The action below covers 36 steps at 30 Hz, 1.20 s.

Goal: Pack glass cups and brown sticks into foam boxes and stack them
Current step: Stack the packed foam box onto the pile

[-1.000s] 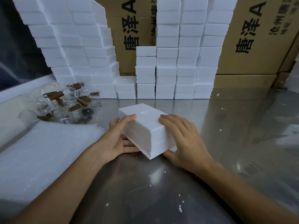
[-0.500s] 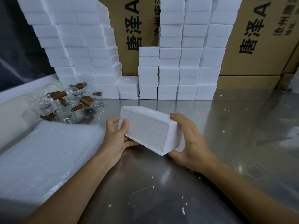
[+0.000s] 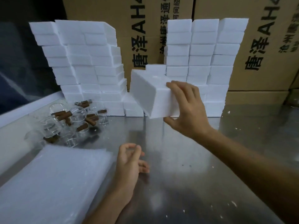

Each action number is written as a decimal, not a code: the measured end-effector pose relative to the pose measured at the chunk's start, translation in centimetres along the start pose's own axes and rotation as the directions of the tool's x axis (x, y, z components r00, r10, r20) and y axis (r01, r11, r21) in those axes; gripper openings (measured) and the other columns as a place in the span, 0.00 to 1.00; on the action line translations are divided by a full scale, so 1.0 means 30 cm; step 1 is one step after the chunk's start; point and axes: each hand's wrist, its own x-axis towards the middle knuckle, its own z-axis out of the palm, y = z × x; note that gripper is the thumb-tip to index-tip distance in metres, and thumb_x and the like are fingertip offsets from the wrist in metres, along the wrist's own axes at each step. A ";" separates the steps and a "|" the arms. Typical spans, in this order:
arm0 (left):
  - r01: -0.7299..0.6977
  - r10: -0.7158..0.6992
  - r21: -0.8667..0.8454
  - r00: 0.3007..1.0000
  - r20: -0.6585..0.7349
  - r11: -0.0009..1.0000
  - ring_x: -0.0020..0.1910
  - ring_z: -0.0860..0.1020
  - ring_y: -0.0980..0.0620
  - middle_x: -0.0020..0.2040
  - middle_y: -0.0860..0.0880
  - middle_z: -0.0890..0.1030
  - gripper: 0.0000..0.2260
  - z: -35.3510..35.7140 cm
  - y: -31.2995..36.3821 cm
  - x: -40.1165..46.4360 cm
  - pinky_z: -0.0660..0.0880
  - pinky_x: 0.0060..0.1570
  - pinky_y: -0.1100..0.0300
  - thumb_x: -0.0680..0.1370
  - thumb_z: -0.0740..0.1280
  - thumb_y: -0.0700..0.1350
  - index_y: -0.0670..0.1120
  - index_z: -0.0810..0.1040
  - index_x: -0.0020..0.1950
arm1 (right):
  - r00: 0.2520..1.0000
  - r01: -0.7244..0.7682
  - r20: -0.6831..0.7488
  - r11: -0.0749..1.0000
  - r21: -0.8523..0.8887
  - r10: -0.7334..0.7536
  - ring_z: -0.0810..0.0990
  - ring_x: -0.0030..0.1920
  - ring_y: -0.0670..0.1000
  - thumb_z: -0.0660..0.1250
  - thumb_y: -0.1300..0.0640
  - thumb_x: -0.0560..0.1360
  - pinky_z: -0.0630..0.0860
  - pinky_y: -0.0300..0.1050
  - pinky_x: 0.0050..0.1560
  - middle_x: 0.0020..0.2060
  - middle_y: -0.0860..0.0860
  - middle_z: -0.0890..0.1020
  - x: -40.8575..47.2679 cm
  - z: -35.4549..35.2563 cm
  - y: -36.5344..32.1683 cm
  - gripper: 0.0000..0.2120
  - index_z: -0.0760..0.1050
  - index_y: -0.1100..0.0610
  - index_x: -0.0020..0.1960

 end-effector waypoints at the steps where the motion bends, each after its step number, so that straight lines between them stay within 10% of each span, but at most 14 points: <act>1: 0.001 -0.001 0.004 1.000 0.009 1.000 0.23 0.74 0.48 0.43 0.38 0.76 0.01 0.002 -0.001 0.001 0.71 0.20 0.59 0.81 0.63 0.38 0.41 0.71 0.51 | 0.999 0.030 -0.034 0.999 -0.039 -0.031 0.68 0.66 0.60 0.80 0.51 0.63 0.70 0.58 0.66 0.67 0.60 0.73 0.084 0.020 0.014 0.43 0.67 0.61 0.73; 7: 0.047 -0.043 -0.052 0.997 0.071 0.998 0.17 0.69 0.50 0.24 0.44 0.72 0.07 0.005 -0.008 0.025 0.64 0.15 0.65 0.80 0.62 0.31 0.37 0.70 0.42 | 0.995 0.082 0.079 0.940 -0.332 -0.059 0.65 0.71 0.62 0.77 0.54 0.67 0.68 0.59 0.68 0.71 0.58 0.69 0.516 0.170 0.098 0.42 0.62 0.55 0.76; 17: 0.091 -0.091 0.009 0.986 0.136 0.996 0.17 0.70 0.49 0.24 0.39 0.72 0.08 -0.008 -0.009 0.027 0.61 0.17 0.67 0.79 0.64 0.31 0.32 0.72 0.40 | 0.933 -0.021 0.273 0.792 -0.610 0.235 0.68 0.69 0.60 0.78 0.54 0.69 0.67 0.54 0.69 0.68 0.59 0.70 0.686 0.361 0.216 0.44 0.57 0.59 0.76; 24: 0.083 -0.089 0.044 0.982 0.165 0.996 0.16 0.71 0.49 0.24 0.38 0.74 0.09 -0.009 0.001 0.026 0.63 0.16 0.67 0.78 0.65 0.31 0.32 0.73 0.37 | 0.878 0.003 0.302 0.627 -0.779 0.370 0.44 0.80 0.61 0.65 0.50 0.79 0.53 0.54 0.78 0.80 0.63 0.42 0.685 0.423 0.214 0.47 0.34 0.64 0.79; 30: 0.078 -0.088 0.068 0.983 0.162 0.995 0.17 0.71 0.49 0.24 0.39 0.74 0.10 -0.008 -0.001 0.025 0.64 0.17 0.66 0.78 0.65 0.31 0.34 0.72 0.36 | 0.851 0.036 0.312 0.546 -0.837 0.422 0.44 0.79 0.65 0.57 0.48 0.82 0.51 0.57 0.78 0.78 0.67 0.40 0.611 0.446 0.180 0.41 0.36 0.68 0.78; 36: 0.086 -0.093 0.046 0.982 0.166 0.995 0.17 0.70 0.50 0.24 0.40 0.74 0.09 -0.007 0.002 0.016 0.61 0.17 0.66 0.78 0.64 0.31 0.34 0.73 0.38 | 0.884 -0.270 0.237 0.853 -0.447 0.404 0.57 0.77 0.62 0.58 0.56 0.78 0.62 0.59 0.71 0.78 0.63 0.54 0.469 0.547 0.024 0.32 0.54 0.66 0.77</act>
